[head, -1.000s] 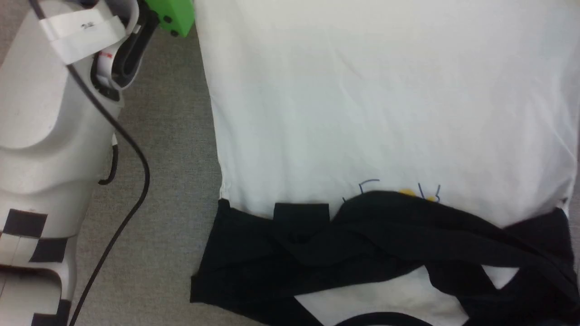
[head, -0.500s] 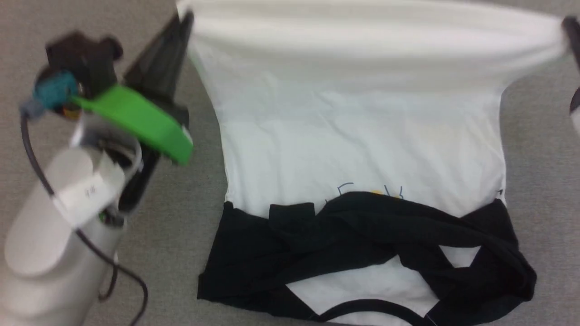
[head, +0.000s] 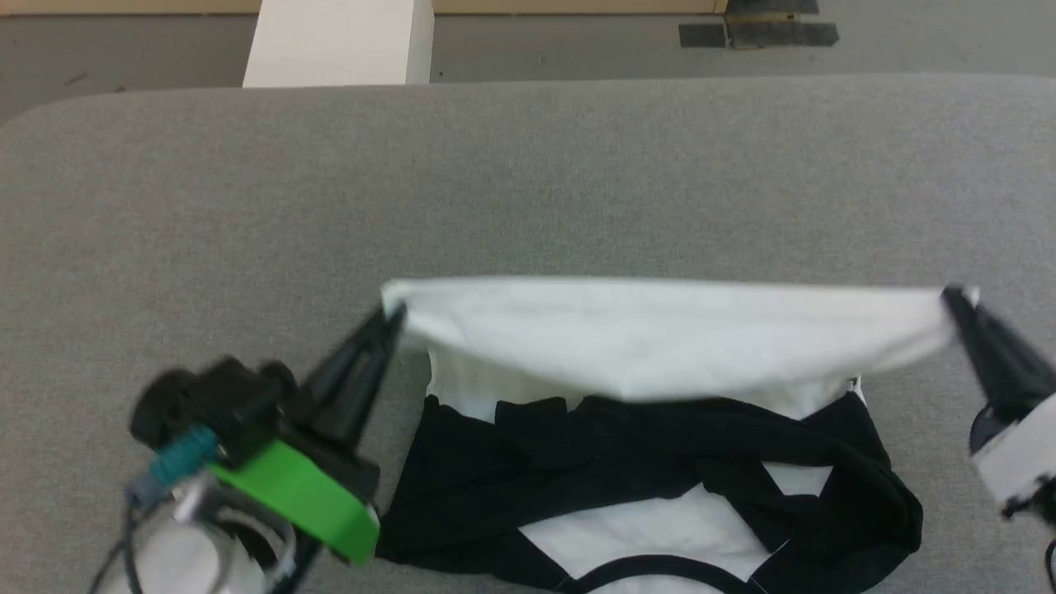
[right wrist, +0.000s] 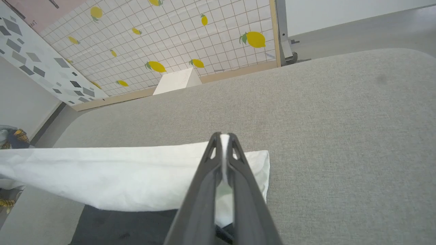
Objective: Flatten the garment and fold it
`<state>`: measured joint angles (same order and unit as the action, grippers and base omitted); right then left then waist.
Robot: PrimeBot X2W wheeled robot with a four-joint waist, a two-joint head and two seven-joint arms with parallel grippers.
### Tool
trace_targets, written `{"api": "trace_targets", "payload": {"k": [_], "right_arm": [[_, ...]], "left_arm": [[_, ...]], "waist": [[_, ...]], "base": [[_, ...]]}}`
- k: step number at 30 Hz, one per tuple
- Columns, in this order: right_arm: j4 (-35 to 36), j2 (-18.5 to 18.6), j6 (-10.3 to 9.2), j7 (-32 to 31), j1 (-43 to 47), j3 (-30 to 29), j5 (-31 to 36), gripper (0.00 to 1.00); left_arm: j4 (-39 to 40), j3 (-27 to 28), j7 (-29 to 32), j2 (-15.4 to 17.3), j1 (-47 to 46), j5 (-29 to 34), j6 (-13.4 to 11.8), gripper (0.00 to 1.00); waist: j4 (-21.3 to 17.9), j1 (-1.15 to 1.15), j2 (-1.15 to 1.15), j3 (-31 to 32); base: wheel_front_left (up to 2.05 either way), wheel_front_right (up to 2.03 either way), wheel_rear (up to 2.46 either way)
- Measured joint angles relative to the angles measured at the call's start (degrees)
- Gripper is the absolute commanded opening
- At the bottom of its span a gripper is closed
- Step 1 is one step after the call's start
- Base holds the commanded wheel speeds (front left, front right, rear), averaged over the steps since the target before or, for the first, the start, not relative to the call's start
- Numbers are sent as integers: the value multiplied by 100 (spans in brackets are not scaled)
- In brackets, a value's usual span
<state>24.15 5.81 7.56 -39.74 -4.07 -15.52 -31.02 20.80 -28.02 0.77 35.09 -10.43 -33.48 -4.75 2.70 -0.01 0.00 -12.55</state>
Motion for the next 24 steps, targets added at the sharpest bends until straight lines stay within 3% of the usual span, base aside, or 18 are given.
{"api": "trace_targets", "payload": {"k": [7,17,24], "right_arm": [[-36,-137,0,267,975,237,-215,0],[-172,-57,0,506,2066,338,-457,0],[-259,420,0,593,2548,739,-588,0]], "left_arm": [[-355,-635,-415,-101,731,267,164,0],[-982,-871,-937,-200,1542,57,226,0],[-1401,-1023,-1055,-133,1673,31,430,0]], "waist": [[4,0,0,162],[2,0,0,183],[-9,0,0,246]], "base": [[0,0,0],[0,0,0],[0,0,0]]}}
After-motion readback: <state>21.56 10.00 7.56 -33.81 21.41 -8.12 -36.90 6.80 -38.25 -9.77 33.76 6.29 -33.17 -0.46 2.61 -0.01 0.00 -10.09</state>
